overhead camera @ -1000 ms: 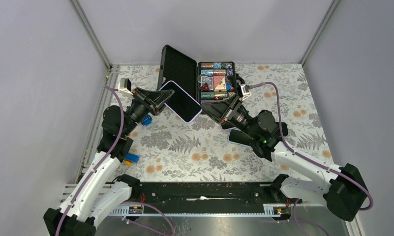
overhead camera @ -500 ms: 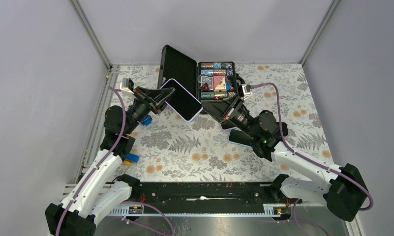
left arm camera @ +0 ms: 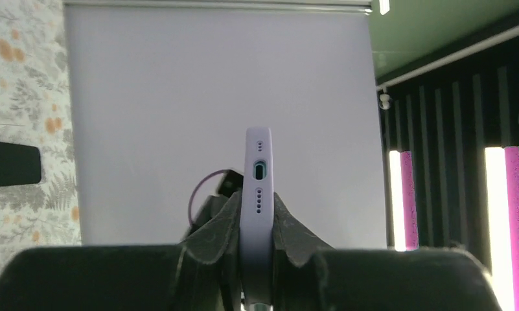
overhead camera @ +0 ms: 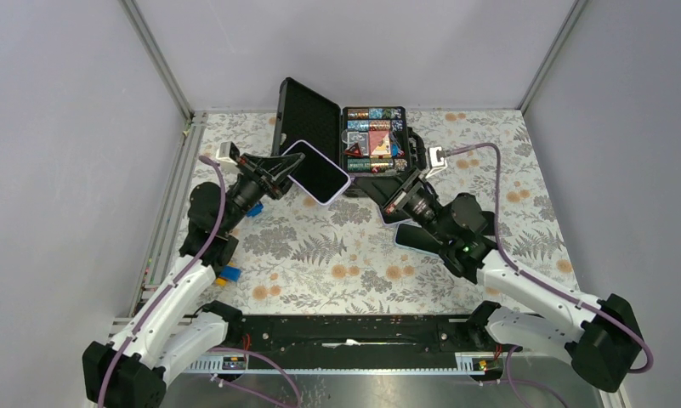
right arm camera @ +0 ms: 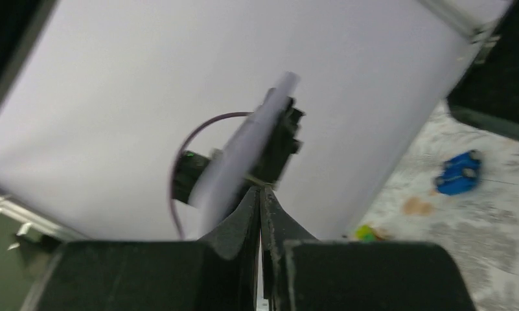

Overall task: Take the phone out of the phone case
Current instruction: Remove the phone case from the phone.

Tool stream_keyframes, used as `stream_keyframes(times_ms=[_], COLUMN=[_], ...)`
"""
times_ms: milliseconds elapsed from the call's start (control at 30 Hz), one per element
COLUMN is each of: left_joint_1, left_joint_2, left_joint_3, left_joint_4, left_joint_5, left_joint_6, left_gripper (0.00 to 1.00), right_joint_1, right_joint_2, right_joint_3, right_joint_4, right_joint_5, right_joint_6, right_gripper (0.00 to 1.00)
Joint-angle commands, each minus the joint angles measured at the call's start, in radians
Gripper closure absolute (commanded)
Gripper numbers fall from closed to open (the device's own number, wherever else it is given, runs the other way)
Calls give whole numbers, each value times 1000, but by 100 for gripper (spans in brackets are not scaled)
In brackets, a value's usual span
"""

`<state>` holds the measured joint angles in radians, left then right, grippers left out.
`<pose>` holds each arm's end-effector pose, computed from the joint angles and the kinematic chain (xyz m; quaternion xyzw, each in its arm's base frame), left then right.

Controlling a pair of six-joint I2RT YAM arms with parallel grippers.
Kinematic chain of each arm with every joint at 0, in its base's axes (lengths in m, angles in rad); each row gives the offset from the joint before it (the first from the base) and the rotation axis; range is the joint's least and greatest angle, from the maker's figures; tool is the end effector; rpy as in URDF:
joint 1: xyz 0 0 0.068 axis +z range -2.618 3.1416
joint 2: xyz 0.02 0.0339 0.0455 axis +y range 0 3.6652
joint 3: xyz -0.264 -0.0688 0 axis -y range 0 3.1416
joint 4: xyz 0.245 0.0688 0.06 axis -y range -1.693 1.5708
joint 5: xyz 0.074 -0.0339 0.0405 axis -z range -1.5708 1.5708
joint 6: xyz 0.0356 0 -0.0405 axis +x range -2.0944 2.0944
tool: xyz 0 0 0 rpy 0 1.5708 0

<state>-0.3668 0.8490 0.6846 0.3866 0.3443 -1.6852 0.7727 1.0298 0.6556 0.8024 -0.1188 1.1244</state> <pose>0.1842 -0.0836 0.3545 -0.2710 0.5682 -0.7136 0.3074 0.1642 0.1660 0.3515 0.0453 0.5402 0.7010 0.4634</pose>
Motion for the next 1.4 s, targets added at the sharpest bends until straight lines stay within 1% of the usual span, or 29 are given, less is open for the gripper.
stream_keyframes(times_ms=[0, 167, 233, 267, 300, 367, 433, 467, 533, 600, 700, 800, 900, 967, 1100, 1200, 1233, 1333, 1367], left_joint_1=[-14, -13, -14, -14, -14, -12, -12, -12, -12, -12, -12, -11, -12, -12, -12, -11, -12, -12, -12], left_joint_2=[-37, -19, -22, -26, -31, -39, -44, -44, -37, -33, -33, -37, -37, -37, -46, -53, -54, -50, -48], left_joint_3=[61, 55, 56, 56, 54, 53, 52, 47, 36, 37, 52, 38, 33, 29, 19, 16, 18, 24, 26], left_joint_4=[324, 347, 325, 314, 302, 265, 218, 214, 207, 159, 77, 78, 76, 83, 89, 99, 97, 85, 83], left_joint_5=[13, 19, 21, 17, 11, 3, -3, -6, -7, -5, -2, 1, 11, 16, 10, 8, 9, 14, 15], left_joint_6=[-266, -278, -259, -249, -233, -196, -156, -145, -130, -98, -35, -23, -12, -11, -8, -7, -7, -6, -9], left_gripper=[100, 100, 100, 100, 100, 100, 100, 100, 100, 100, 100, 100, 100, 100, 100, 100, 100, 100, 100], right_joint_1=[-4, -4, -4, -5, -5, -4, -4, -4, -5, -5, -5, -5, -5, -4, -5, -5, -4, -5, -6], right_joint_2=[14, 45, 41, 36, 28, 8, -17, -29, -46, -51, -53, -63, -60, -49, -3, 16, 19, 21, 20], right_joint_3=[-65, -77, -66, -56, -46, -37, -40, -43, -43, -32, 6, 33, 38, 34, 26, 24, 31, 38, 36], right_joint_4=[-240, -234, -236, -247, -258, -260, -223, -192, -125, -44, 25, 52, 94, 125, 194, 196, 182, 167, 166], right_joint_5=[79, 63, 45, 36, 27, 2, -24, -43, -105, -181, -257, -256, -214, -166, -118, -94, -96, -105, -103], right_joint_6=[-294, -283, -276, -274, -271, -260, -239, -231, -223, -212, -185, -151, -84, -19, 91, 127, 127, 125, 127], right_gripper=[100, 99, 96, 91, 82, 55, 35, 30, 24, 20, 16, 13, 15, 19, 35, 44, 46, 47, 49])
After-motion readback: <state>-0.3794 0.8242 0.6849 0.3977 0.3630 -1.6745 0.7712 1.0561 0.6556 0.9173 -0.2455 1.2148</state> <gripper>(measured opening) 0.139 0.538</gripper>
